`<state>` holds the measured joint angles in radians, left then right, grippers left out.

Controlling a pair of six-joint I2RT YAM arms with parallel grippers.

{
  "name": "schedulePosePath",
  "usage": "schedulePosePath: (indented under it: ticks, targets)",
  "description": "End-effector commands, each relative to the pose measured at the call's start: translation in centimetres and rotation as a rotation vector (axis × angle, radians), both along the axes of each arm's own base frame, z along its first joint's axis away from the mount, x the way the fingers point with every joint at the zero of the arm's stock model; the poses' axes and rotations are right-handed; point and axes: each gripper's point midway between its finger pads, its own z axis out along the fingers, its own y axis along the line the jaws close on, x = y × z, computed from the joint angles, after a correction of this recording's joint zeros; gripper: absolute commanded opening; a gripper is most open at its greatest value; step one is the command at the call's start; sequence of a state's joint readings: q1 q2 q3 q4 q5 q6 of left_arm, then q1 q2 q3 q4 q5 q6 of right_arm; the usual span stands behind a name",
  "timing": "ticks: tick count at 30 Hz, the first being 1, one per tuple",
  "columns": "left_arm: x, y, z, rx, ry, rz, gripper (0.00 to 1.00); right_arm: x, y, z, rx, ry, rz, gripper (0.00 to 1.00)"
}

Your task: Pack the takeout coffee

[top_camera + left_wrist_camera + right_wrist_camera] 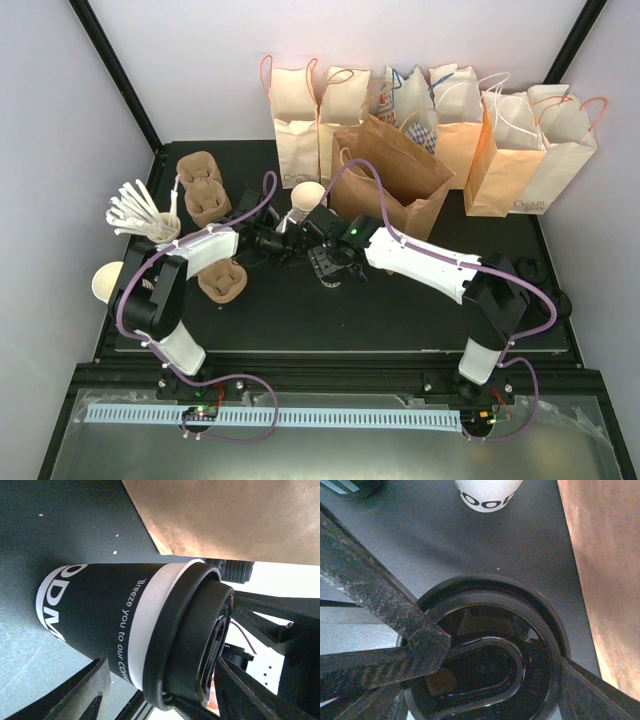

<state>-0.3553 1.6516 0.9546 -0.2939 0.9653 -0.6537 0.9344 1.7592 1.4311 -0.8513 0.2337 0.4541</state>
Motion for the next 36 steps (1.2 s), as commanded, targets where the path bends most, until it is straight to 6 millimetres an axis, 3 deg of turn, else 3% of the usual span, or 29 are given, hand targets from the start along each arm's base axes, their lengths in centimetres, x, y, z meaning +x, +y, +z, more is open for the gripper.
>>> schedulePosePath:
  ticks: [1, 8, 15, 23, 36]
  targets:
    - [0.1, 0.6, -0.4, 0.027, -0.016, -0.001, 0.61, -2.2, -2.0, -4.2, -0.090, 0.134, -0.009, 0.77]
    - [0.1, 1.6, 0.5, 0.049, -0.059, 0.022, 0.62, -3.2, -2.1, -4.5, -0.062, 0.189, -0.002, 0.74]
    - [-0.1, 2.7, 1.0, 0.035, -0.075, 0.043, 0.62, -3.6, -2.2, -2.5, -0.059, 0.192, 0.041, 0.73]
    - [-0.7, 2.5, 1.1, 0.003, -0.069, 0.023, 0.62, -3.4, -1.7, 0.2, -0.071, 0.159, 0.090, 0.73]
    - [-2.7, 0.5, 0.9, -0.036, -0.055, -0.051, 0.57, -5.1, -1.8, -2.1, -0.071, 0.102, 0.131, 0.73]
